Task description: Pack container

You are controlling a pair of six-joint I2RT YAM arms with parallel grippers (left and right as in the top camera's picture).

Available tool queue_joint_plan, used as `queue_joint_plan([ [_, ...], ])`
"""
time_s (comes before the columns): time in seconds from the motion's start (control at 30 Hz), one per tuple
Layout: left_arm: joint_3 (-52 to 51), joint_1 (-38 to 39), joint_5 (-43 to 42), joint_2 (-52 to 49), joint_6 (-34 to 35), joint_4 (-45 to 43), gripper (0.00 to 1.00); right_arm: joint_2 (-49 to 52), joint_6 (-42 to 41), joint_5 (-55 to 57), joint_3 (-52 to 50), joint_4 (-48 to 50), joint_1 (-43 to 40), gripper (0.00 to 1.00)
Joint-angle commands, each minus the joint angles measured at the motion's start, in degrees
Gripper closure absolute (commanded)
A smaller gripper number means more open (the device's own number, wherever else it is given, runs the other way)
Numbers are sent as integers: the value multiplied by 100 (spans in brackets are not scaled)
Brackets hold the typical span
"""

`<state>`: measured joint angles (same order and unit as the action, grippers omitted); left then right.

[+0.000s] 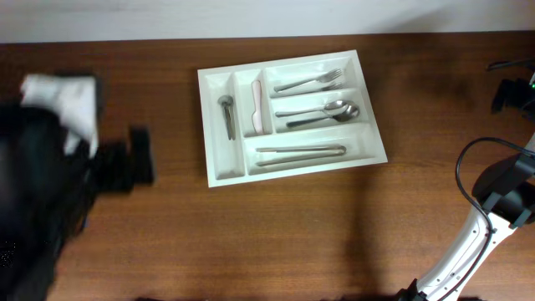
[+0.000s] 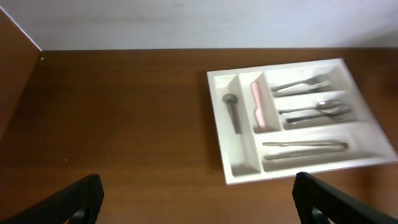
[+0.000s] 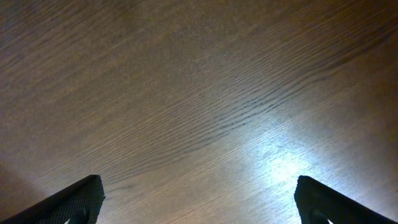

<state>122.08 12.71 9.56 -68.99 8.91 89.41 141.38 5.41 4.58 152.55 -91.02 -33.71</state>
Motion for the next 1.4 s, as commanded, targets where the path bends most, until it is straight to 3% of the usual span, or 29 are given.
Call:
queue_joint_plan([
  [0.0, -706, 70, 83, 946, 376, -22, 1, -22, 35, -31, -42, 4, -7, 1],
  [0.23, -2811, 70, 26, 3077, 566, -719, 1, -22, 35, -31, -42, 4, -7, 1],
  [0.37, -4052, 68, 37, 3825, 1488, -1578, 1, -22, 35, -31, -42, 4, -7, 1],
  [0.47, -4975, 68, 37, 4026, 2164, -2118, 1, -22, 35, -31, -39, 4, -7, 1],
  [0.63, -6037, 63, -17, 3954, 2173, -2155, 1, -22, 35, -31, -42, 4, -7, 1],
  [0.87, -6612, 63, 7, 3939, 2162, -2046, 1, -22, 35, -31, -42, 4, -7, 1],
  [1.07, -7213, 63, 103, 3939, 903, -2546, 1, -22, 35, -31, -42, 4, -7, 1],
  [1.17, -7794, 66, 76, 3939, 310, -3399, 1, -22, 35, -31, -42, 4, -7, 1],
  [1.37, -9125, 66, -385, 3939, -210, -5453, 1, -22, 35, -31, -42, 4, -7, 1],
])
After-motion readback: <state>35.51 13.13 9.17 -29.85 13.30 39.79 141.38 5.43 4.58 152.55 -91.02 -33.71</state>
